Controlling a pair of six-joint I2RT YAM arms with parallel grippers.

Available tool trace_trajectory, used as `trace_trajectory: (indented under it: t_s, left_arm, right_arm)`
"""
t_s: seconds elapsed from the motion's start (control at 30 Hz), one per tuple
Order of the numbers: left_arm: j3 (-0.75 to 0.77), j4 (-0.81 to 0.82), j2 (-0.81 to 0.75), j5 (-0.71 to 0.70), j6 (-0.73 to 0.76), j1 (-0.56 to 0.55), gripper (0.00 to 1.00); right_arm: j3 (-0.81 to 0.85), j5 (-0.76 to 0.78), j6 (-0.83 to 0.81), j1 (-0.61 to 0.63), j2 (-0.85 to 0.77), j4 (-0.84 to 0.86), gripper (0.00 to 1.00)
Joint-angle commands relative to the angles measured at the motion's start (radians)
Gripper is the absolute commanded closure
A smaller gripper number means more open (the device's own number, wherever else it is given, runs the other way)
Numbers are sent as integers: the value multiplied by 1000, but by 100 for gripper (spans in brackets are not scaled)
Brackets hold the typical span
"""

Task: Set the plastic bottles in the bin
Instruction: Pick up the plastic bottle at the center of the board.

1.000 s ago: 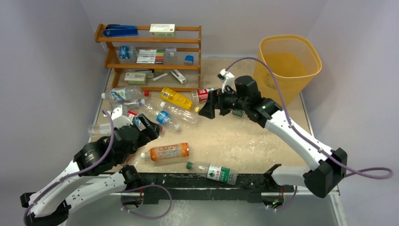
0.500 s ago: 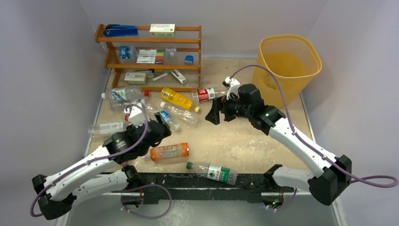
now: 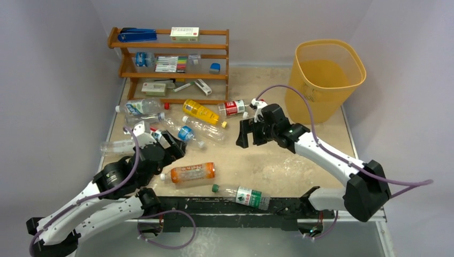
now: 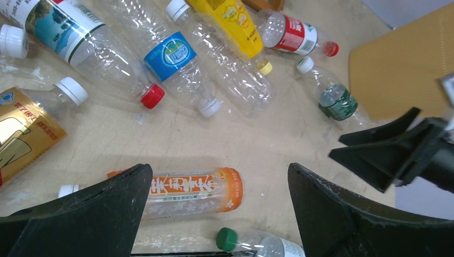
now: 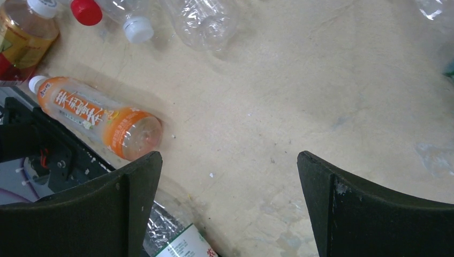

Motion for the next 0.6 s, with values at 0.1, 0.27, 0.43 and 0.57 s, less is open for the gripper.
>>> trace_trajectory:
  t_s: [0.1,0.27,0.43,0.57]
  left_arm:
    - [72,-42,-39,-54,-36,-4,1]
    - [51,-49,-56,-60,-95,-4,1]
    - [67,-67,-77,-86,-118,-4,1]
    - [92,-78,-73,-108,-117,-4,1]
  right_arm:
    - [-5,-231,-94,71,90,175,1]
    - [-9,-237,-138,204,133,256,1]
    - [21,-169,-172,318,185,298,1]
    - [69,-66,-231,408,259,293,1]
